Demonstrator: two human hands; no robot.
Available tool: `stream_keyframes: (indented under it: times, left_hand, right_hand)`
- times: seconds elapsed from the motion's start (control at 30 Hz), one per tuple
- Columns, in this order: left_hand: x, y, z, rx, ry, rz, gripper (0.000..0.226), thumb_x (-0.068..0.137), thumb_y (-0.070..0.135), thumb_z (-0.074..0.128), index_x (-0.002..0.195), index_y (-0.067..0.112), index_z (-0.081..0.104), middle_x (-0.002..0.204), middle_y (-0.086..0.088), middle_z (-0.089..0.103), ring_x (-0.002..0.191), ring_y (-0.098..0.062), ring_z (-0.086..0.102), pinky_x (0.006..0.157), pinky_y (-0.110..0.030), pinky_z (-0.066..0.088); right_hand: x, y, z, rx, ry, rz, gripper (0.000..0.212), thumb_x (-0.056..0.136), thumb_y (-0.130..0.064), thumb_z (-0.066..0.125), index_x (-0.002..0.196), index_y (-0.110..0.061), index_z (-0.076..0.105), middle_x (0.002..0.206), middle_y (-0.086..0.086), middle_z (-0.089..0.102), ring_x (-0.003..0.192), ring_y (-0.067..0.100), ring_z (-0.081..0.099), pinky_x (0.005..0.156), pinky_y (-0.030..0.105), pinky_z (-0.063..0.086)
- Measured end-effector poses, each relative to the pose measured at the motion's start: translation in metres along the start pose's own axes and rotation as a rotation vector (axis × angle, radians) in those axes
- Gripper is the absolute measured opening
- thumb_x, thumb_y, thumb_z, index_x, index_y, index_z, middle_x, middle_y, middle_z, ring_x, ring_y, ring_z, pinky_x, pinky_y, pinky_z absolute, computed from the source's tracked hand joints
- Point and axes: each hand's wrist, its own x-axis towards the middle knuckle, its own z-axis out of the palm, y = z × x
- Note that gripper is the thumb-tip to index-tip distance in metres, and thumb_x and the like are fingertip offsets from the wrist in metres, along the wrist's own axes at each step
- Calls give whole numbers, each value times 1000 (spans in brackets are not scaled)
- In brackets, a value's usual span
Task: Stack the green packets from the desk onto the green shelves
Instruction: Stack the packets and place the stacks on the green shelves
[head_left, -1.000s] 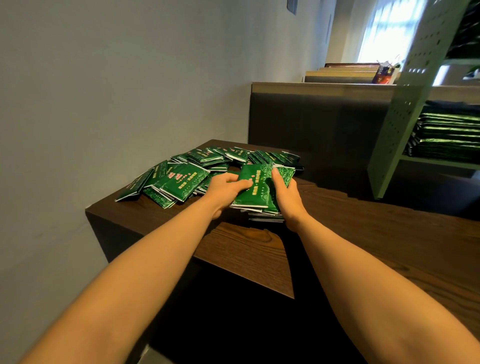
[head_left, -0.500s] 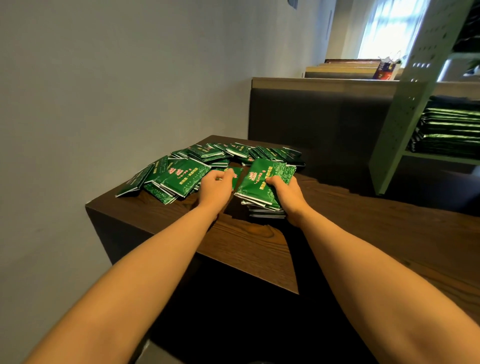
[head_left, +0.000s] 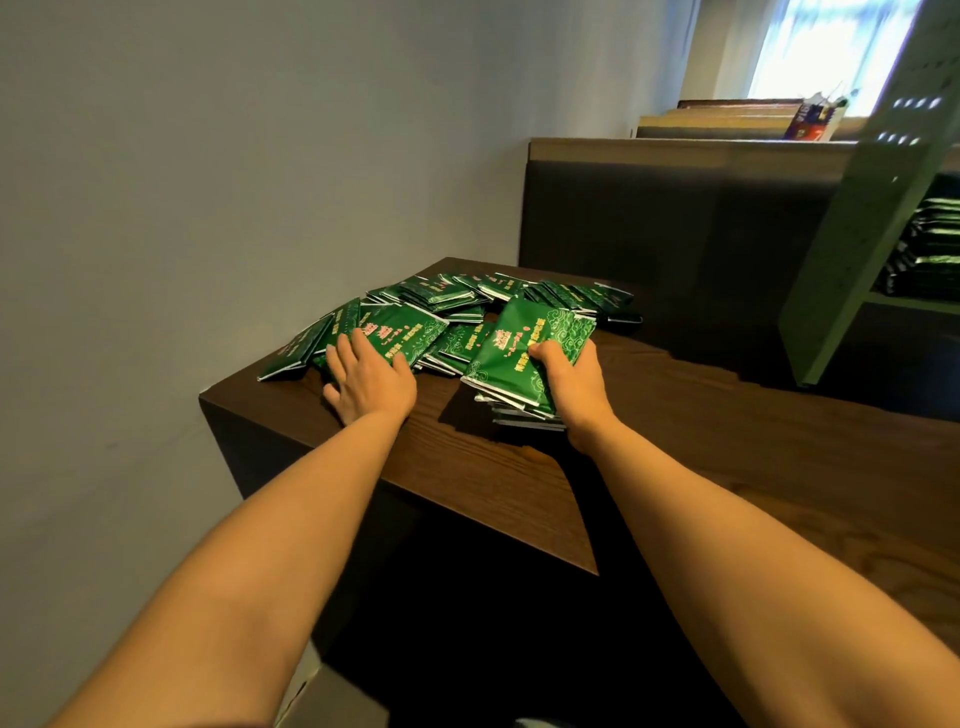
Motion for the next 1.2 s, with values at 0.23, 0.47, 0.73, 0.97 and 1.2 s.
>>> stream_keyframes:
  times: [0.23,0.47,0.73,0.97,1.2]
  left_hand:
    - [-4,4,-3,-6,70,20,70,87,33,68,147,21,35,145,-13,41,138,-30,31,108,-51,27]
    - [-13,6,-14,-361,127,40,45,93,8,56,138,10,50,134,-13,45,108,-25,54,82,-26,38]
    - [-33,22,-32,-687,82,-4,37,91,0,58,126,11,58,128,-8,59,112,-13,54,84,-22,44]
    - [-77,62,-27,-785,-245,49,39,90,-15,50,120,9,60,126,-10,60,119,-19,56,90,-22,48]
    - [-102,86,-29,-833,-479,-63,52,93,-9,34,137,12,52,137,-8,55,121,-22,54,102,-40,49]
  right_hand:
    - [2,6,-4,-66,-11,-15,44,95,-30,66,131,-16,44,109,-6,60,99,12,59,89,38,46]
    - [3,9,-6,-49,-38,3,52,96,-27,67,139,-15,40,109,-9,58,98,10,60,81,29,46]
    - [-10,-10,-5,102,-73,127,74,69,-45,79,128,-8,54,110,9,69,100,28,70,82,41,56]
    - [-26,-18,-12,352,-199,324,90,55,-44,78,135,-7,62,126,21,70,108,39,70,88,49,56]
    - [-33,-25,-27,391,-171,316,69,77,-43,65,133,-4,64,129,20,70,103,35,69,91,46,55]
